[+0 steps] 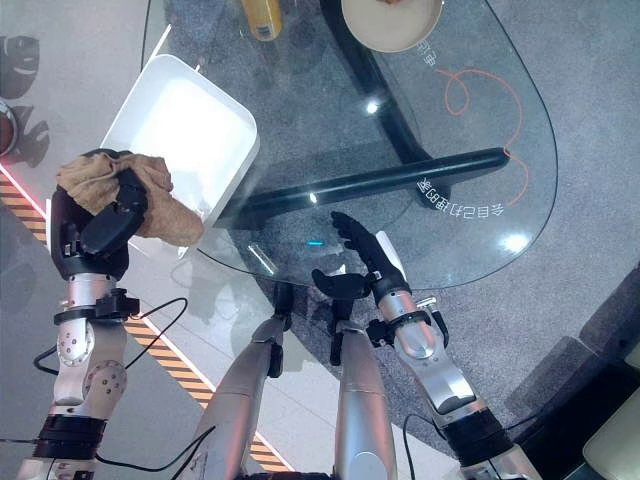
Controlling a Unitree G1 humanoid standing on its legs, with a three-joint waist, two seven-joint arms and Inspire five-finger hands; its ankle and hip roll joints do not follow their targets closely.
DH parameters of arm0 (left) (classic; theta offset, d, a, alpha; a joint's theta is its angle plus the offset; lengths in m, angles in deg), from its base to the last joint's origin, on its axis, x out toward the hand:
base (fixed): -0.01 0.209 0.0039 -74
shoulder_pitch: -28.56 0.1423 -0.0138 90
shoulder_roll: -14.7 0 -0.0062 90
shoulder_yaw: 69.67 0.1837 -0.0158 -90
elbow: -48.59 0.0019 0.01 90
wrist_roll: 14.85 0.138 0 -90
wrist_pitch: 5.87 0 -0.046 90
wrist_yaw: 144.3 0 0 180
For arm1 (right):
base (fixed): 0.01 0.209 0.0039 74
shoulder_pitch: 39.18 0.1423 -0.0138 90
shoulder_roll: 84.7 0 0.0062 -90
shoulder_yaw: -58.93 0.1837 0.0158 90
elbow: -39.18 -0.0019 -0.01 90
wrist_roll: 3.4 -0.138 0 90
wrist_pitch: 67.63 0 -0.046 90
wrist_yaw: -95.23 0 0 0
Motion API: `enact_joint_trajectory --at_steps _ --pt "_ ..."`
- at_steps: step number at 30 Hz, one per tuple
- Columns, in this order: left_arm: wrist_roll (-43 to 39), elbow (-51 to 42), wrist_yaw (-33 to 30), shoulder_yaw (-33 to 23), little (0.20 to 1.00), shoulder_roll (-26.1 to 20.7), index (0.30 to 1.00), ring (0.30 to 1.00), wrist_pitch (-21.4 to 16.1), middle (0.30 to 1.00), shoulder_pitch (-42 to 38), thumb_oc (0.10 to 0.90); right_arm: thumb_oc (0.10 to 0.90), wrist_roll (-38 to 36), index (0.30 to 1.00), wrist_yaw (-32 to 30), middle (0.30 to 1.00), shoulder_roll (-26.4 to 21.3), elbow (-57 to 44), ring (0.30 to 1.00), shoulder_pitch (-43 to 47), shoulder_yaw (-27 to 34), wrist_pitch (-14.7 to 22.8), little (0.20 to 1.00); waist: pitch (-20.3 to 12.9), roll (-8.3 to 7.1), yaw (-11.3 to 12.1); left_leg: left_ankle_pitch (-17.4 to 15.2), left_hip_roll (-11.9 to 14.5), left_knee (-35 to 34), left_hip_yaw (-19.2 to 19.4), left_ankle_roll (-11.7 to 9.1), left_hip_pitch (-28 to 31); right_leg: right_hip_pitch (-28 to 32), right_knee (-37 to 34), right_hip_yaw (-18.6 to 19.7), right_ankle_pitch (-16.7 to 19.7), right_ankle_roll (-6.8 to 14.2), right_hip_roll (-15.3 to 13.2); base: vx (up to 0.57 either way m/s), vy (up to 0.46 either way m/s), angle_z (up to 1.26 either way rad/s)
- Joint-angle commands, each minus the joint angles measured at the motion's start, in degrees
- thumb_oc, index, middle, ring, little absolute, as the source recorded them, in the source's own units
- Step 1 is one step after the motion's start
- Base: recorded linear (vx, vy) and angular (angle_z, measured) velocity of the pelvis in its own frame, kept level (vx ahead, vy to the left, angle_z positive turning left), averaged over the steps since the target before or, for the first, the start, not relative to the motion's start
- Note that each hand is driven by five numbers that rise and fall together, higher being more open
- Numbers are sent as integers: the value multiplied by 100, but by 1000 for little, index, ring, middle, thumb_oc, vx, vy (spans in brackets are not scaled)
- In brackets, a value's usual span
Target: Wipe the table with a cloth and put it in the basket.
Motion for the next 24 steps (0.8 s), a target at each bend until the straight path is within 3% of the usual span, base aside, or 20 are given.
enact_joint_trajectory --at_steps 1,7,17,24 --pt "663 -438 -607 -532 200 -467 300 300 -734 300 -452 100 800 -232 900 89 900 -211 -347 900 230 -86 124 900 -162 84 -84 -741 -38 1210 232 94 -503 144 -1116 165 660 232 130 37 106 0" --pt "1142 73 -1156 -443 200 -797 300 300 -629 300 -837 100 800 -391 900 41 900 -324 -258 900 506 -345 -85 900 -162 89 -150 -777 -17 1288 337 112 -702 -122 -1097 254 719 265 125 41 100 -1" --pt "2740 761 -2590 -242 200 -1371 300 300 -217 300 -1390 100 800 -614 900 180 900 -558 -179 900 836 -644 -586 900 -162 102 -242 -809 3 1364 454 106 -1042 -572 -1131 376 856 339 103 29 79 -5" --pt "3236 1046 -3009 -33 200 -1765 300 300 174 300 -1800 100 800 -778 900 210 900 -741 -125 900 916 -750 -594 900 -162 111 -299 -819 10 1422 498 82 -1240 -798 -1148 405 929 382 73 11 50 -2"
